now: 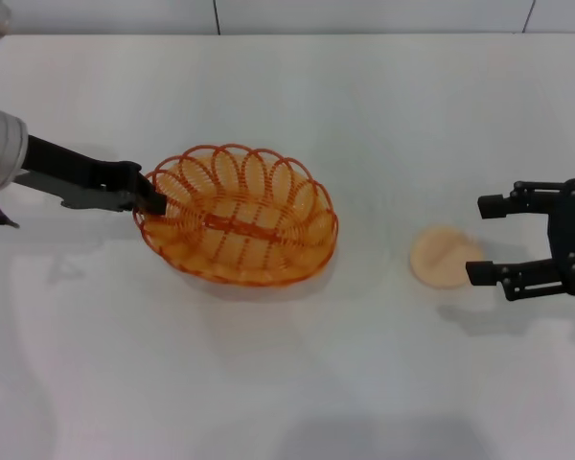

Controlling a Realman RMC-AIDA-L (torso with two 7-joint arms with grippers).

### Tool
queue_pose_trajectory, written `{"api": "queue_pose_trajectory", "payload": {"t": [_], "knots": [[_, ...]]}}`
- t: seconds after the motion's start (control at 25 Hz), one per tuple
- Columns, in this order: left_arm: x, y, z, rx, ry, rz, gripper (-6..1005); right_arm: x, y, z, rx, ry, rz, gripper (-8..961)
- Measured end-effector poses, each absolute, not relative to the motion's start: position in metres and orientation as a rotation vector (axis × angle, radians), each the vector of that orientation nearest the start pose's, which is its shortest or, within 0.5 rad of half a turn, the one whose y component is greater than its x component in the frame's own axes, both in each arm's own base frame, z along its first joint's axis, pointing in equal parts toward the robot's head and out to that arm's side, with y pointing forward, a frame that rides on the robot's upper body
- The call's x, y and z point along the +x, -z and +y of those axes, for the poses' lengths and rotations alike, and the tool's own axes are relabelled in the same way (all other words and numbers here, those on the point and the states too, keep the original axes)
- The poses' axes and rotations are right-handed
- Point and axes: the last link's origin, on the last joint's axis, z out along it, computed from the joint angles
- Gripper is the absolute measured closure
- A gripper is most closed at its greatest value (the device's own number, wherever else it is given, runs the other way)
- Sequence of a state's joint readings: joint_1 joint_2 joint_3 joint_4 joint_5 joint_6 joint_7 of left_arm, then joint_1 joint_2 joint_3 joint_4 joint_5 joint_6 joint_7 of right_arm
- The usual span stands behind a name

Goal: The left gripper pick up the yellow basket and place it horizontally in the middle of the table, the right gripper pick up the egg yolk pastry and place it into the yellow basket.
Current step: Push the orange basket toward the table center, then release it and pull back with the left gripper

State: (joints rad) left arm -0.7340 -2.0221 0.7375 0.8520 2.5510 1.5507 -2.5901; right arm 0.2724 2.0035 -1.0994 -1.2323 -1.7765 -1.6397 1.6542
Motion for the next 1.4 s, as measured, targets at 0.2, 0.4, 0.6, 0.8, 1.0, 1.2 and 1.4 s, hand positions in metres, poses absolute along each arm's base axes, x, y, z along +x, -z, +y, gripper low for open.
{"api": "queue_pose_trajectory", "payload": {"t": [0.2, 0.4, 0.6, 0.8, 1.0, 1.2, 1.4], "knots": [[-0.249, -0.034, 0.382, -2.208, 0.047, -1.865, 915, 0.227, -0.056, 0.295, -2.861, -0.527, 0.388, 111], [-0.249, -0.035, 0.383, -2.134, 0.029, -1.935, 915, 0.225, -0.058, 0.297, -2.860, -0.534, 0.380, 112], [-0.247, -0.036, 0.387, -2.089, 0.041, -1.967, 916, 0.223, -0.058, 0.297, -2.871, -0.537, 0.368, 112], [-0.249, -0.029, 0.389, -2.070, 0.050, -1.979, 916, 0.221, -0.058, 0.297, -2.878, -0.538, 0.361, 111], [-0.248, -0.020, 0.392, -2.078, 0.059, -1.973, 916, 0.221, -0.058, 0.297, -2.884, -0.539, 0.356, 111], [-0.241, -0.010, 0.396, -2.109, 0.068, -1.964, 916, 0.220, -0.058, 0.297, -2.888, -0.540, 0.352, 111], [-0.239, 0.000, 0.396, -2.117, 0.081, -1.969, 916, 0.219, -0.058, 0.297, -2.890, -0.540, 0.350, 112]]}}
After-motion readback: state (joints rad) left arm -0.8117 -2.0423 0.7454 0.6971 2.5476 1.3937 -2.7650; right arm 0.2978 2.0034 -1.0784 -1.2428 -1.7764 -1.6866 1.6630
